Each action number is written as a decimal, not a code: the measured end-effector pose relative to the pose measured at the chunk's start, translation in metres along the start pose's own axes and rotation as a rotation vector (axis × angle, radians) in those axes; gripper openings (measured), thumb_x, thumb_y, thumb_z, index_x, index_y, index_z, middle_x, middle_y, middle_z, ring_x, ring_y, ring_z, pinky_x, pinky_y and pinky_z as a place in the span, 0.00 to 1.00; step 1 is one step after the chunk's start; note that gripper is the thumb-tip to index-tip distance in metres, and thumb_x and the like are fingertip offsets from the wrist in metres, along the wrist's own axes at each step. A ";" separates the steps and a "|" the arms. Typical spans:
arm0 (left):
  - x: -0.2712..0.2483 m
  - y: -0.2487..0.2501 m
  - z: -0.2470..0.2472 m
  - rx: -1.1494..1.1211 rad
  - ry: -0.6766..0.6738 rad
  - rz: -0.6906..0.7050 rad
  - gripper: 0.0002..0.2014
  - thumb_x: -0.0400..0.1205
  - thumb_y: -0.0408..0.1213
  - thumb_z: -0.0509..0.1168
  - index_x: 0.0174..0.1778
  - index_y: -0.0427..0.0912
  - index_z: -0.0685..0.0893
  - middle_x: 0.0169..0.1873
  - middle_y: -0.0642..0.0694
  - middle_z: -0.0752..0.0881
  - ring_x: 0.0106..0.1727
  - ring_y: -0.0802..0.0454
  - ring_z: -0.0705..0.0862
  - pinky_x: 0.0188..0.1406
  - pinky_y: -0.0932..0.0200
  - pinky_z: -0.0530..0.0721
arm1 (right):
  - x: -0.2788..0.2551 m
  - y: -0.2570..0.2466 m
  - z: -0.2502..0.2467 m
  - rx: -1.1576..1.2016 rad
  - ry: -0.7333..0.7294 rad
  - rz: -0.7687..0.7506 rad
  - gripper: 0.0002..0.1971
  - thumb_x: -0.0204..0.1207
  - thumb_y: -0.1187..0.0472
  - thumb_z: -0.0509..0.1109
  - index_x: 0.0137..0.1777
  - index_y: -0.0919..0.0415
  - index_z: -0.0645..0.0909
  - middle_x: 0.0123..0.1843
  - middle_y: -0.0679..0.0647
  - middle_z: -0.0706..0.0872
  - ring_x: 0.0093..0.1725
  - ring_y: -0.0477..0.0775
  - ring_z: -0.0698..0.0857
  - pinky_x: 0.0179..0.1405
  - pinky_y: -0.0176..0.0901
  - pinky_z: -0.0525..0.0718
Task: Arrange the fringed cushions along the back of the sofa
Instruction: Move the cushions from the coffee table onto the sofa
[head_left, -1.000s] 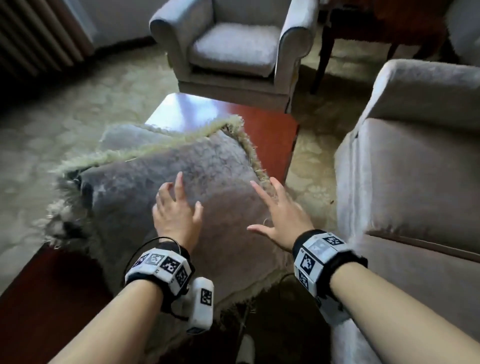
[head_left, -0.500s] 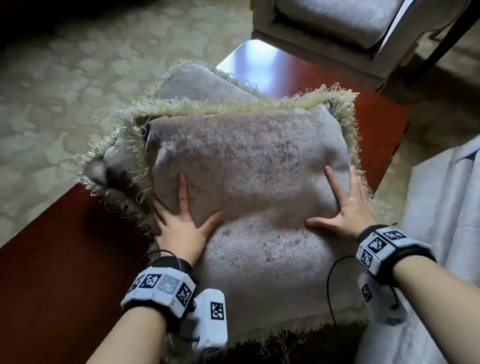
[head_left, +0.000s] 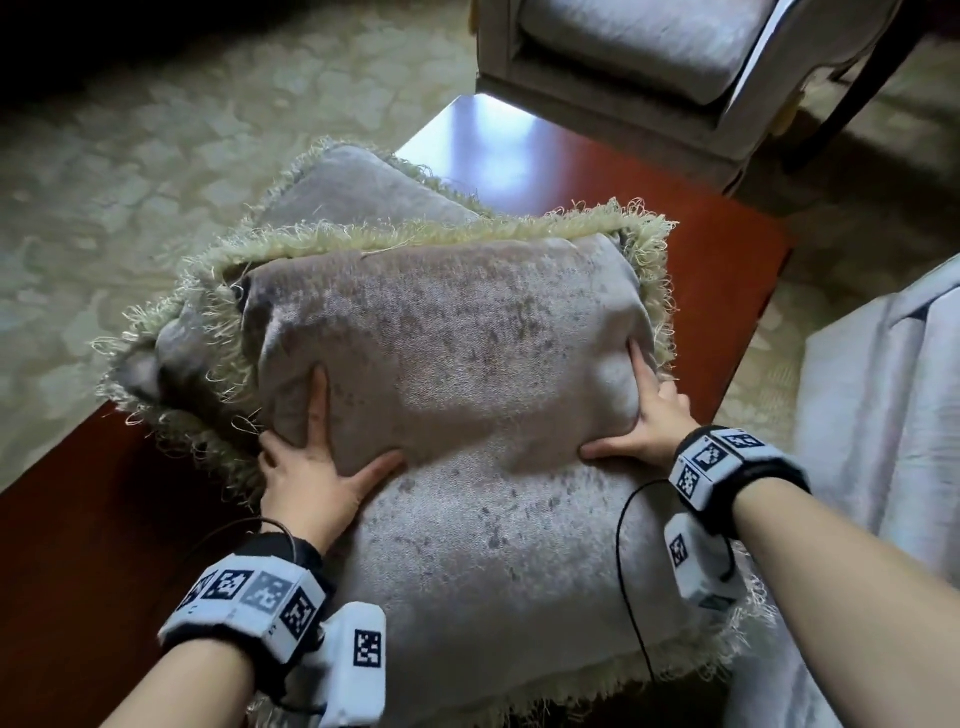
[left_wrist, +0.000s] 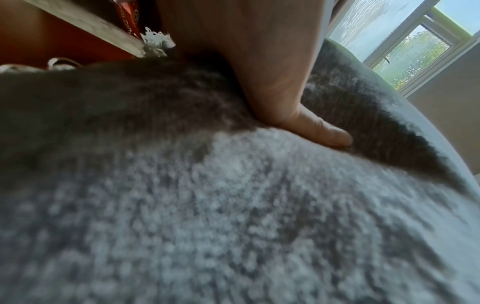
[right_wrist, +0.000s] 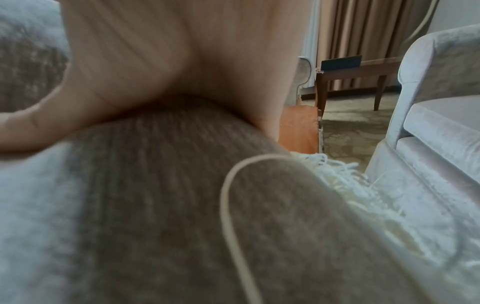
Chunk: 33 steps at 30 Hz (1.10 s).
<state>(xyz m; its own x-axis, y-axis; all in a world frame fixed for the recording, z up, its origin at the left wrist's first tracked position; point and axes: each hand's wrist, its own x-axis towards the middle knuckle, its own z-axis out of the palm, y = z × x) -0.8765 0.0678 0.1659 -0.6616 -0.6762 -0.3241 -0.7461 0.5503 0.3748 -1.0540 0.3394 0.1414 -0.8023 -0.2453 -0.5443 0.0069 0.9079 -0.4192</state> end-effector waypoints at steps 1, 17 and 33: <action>-0.002 0.001 0.000 -0.007 0.010 -0.003 0.53 0.61 0.68 0.64 0.68 0.73 0.27 0.67 0.22 0.60 0.68 0.19 0.66 0.70 0.34 0.67 | 0.000 0.001 0.001 0.016 0.004 -0.006 0.71 0.47 0.39 0.84 0.77 0.35 0.29 0.76 0.67 0.59 0.74 0.67 0.62 0.75 0.53 0.62; -0.073 0.085 -0.027 -0.183 0.212 0.206 0.53 0.59 0.54 0.78 0.75 0.73 0.51 0.59 0.30 0.69 0.66 0.31 0.72 0.74 0.46 0.67 | -0.049 0.064 -0.028 0.373 0.130 -0.048 0.74 0.41 0.46 0.88 0.80 0.37 0.38 0.77 0.69 0.61 0.78 0.67 0.62 0.78 0.54 0.64; -0.205 0.432 0.096 -0.211 -0.077 1.016 0.55 0.56 0.59 0.73 0.80 0.53 0.58 0.76 0.34 0.66 0.75 0.38 0.67 0.76 0.46 0.66 | -0.223 0.378 -0.219 0.717 0.740 0.250 0.77 0.29 0.39 0.86 0.77 0.29 0.37 0.76 0.60 0.69 0.73 0.64 0.71 0.73 0.60 0.72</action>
<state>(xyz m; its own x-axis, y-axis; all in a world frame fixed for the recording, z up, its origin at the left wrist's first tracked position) -1.0699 0.4914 0.3109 -0.9795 0.0950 0.1774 0.1886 0.7414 0.6440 -1.0032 0.8122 0.2636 -0.8914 0.4081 -0.1974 0.3789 0.4314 -0.8187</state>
